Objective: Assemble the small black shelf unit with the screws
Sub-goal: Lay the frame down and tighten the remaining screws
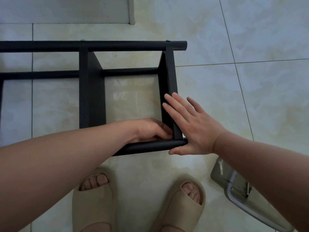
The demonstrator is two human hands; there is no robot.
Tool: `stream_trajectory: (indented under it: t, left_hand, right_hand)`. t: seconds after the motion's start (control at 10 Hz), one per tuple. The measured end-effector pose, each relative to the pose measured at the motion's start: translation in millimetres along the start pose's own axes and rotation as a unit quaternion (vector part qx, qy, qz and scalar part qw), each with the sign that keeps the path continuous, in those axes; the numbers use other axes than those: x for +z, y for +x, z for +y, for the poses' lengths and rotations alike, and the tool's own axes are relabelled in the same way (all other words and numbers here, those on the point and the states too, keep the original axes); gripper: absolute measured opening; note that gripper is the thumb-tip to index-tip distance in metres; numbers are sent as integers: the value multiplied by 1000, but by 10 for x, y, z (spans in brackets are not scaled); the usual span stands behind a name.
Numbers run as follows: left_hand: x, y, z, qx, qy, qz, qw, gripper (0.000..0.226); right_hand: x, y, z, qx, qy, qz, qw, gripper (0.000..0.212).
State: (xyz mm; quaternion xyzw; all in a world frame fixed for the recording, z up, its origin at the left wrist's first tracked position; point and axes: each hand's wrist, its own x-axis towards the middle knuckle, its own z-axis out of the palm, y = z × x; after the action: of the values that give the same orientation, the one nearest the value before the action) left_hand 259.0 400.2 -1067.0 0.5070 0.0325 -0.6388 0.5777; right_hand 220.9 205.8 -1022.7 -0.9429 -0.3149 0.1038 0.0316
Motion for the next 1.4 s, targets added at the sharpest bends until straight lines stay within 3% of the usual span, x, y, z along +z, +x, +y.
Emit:
stream_trajectory:
  t: [0.1,0.2,0.4,0.7,0.9,1.2,1.4]
  left_hand:
    - [-4,3,0,12,-30,0,999,42]
    - [17,15,33,20,-57,9,998,23]
    - [31,27,19,17,-27,9,999,17]
    - [-19,2,33,-8,2,-10,1000,37]
    - [26,35,53,6,-65,2,998,26]
    - [26,14,70,-1,20,26,999,15]
    - [35,-23,120,-19,58,48,997,22]
  right_hand:
    - [7,0,2,-1,0,3,1000,121]
    - [9,4,4,-2,3,3,1000,120]
    - [7,2,1,-2,7,8,1000,120]
    - [2,6,-2,-1,2,6,1000,120]
    - [8,8,1,-3,3,8,1000,120]
    - [12,7,4,-3,7,12,1000,119]
    - [10,9,4,-3,7,11,1000,119]
